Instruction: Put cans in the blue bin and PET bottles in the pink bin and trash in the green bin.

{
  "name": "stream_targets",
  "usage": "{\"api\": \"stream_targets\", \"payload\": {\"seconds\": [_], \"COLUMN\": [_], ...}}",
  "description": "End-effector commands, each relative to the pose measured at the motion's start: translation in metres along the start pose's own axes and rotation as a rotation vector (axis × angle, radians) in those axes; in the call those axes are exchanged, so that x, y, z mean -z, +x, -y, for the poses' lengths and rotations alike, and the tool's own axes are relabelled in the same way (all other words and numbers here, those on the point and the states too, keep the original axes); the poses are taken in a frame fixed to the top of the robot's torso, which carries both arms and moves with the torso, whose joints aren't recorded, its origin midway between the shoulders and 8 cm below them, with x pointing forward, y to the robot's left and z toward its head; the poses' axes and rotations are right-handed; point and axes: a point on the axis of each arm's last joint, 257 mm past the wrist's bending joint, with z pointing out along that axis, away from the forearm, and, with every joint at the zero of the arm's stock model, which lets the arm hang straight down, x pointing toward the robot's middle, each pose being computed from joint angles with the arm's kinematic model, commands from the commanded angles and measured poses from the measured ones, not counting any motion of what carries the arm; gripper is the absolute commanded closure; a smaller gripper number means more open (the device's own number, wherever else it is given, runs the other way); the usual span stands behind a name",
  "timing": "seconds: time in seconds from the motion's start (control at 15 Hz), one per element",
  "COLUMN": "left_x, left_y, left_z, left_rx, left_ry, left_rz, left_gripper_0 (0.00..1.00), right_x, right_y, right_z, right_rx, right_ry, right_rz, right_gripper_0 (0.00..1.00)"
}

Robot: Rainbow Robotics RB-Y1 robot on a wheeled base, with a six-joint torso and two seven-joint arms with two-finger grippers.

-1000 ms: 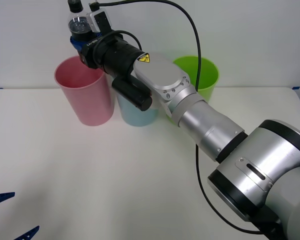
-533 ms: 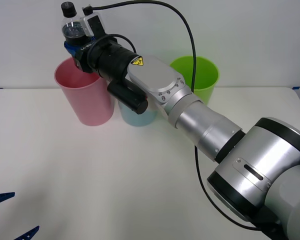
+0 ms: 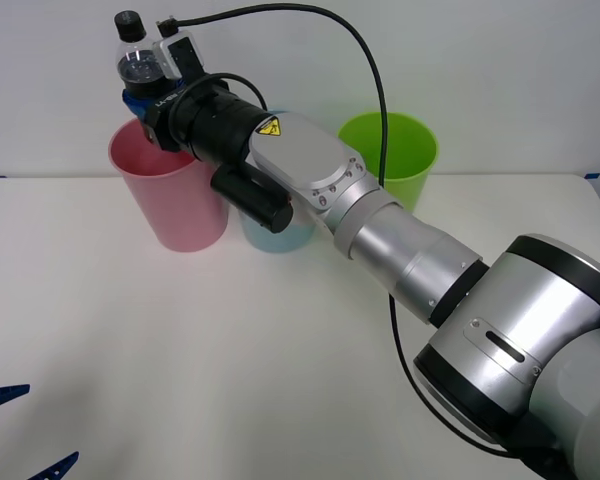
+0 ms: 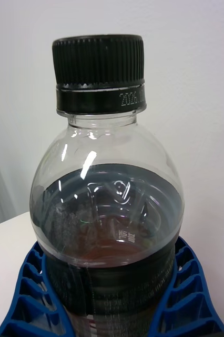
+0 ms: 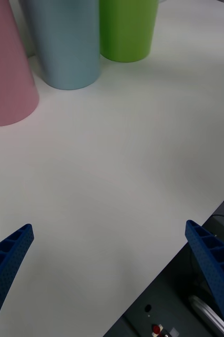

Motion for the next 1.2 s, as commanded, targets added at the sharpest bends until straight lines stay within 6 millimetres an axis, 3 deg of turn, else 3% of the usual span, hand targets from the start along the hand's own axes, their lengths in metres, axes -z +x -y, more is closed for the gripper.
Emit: {"api": "stream_targets", "payload": {"seconds": [0.07,0.33,0.4,0.47,0.53,0.6,1.2], "left_x": [0.0,0.0,0.0,0.0,0.0,0.0,0.0], "left_y": [0.0,0.0,0.0,0.0,0.0,0.0,0.0], "left_z": [0.0,0.0,0.0,0.0,0.0,0.0,0.0], "left_rx": [0.0,0.0,0.0,0.0,0.0,0.0,0.0], "left_ry": [0.0,0.0,0.0,0.0,0.0,0.0,0.0], "left_rz": [0.0,0.0,0.0,0.0,0.0,0.0,0.0], "left_gripper_0": [0.0,0.0,0.0,0.0,0.0,0.0,0.0], "right_x": [-0.0001,-0.0001,0.0,-0.0003,-0.0006,-0.0006,-0.0011], "right_y": [0.001,0.001,0.0004,-0.0014,-0.0023,-0.0032,-0.0051], "right_z": [-0.0015,-0.0015,0.0005,0.0011,0.001,0.0009,0.0009], "right_rx": [0.001,-0.002,0.002,0.011,0.012,0.001,0.002], "right_ry": [-0.003,-0.003,0.004,0.007,0.007,0.007,0.008], "right_rz": [-0.002,-0.002,0.0,0.003,0.004,0.006,0.008], "right_gripper_0": [1.0,1.0,0.73,0.28,0.04,0.0,0.0]}}
